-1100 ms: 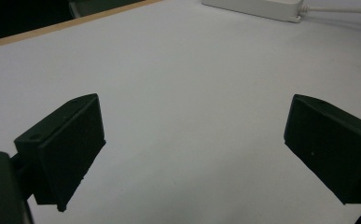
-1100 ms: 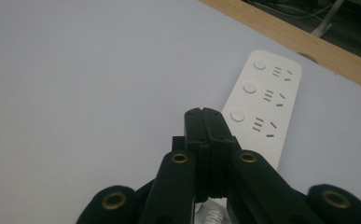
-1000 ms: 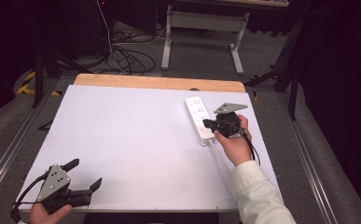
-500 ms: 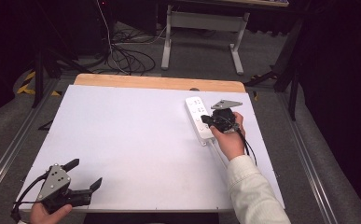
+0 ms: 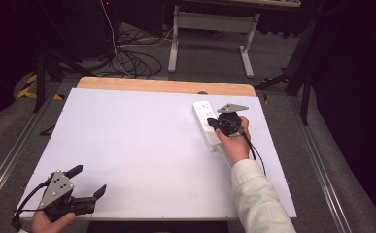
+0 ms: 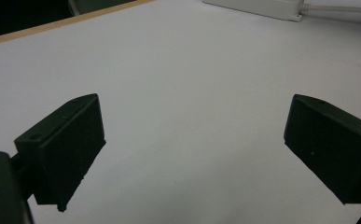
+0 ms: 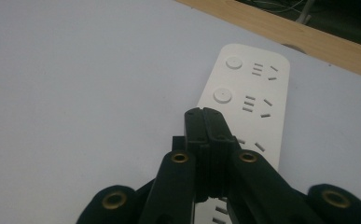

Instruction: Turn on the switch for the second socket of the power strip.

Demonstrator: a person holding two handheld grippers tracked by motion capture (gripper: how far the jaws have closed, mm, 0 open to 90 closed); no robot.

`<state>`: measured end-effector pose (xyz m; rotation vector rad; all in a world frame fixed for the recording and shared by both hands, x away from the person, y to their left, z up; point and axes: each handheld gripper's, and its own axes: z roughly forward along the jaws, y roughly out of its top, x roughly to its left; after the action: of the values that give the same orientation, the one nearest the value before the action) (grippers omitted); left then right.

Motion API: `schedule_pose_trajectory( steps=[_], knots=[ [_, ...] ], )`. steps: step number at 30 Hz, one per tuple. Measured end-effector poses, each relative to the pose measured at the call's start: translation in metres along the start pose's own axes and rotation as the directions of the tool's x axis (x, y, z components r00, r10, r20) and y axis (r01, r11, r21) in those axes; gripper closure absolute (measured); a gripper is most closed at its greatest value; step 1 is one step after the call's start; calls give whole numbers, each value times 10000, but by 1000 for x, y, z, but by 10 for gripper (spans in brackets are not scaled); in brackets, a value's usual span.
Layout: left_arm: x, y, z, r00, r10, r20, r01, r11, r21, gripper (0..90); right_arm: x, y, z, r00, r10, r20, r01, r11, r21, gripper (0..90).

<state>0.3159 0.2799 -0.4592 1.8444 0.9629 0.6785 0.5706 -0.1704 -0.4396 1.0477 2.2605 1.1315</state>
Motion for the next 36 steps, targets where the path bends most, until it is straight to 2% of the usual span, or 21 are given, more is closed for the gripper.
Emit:
schedule_pose_trajectory(
  steps=[7, 17, 24, 36],
  knots=[
    [0, 0, 0, 10000, 26, 36, -26, 10000, 26, 54, -2, -2, 9, 9999, -46, 162, 46, 10000, 25, 900],
    [1, 0, 0, 10000, 90, 14, -90, 10000, 11, 54, -4, -6, 16, 9993, 356, 69, -354, 9989, -321, 900],
    [1, 0, -1, 9999, 99, 28, -99, 10000, -11, 54, -3, -8, 24, 9992, 355, 185, -353, 9993, -104, 900],
    [1, 0, -1, 9999, 94, 61, -94, 10000, 2, 54, -4, -11, 29, 9985, 396, 373, -393, 9992, -85, 900]
  ],
)
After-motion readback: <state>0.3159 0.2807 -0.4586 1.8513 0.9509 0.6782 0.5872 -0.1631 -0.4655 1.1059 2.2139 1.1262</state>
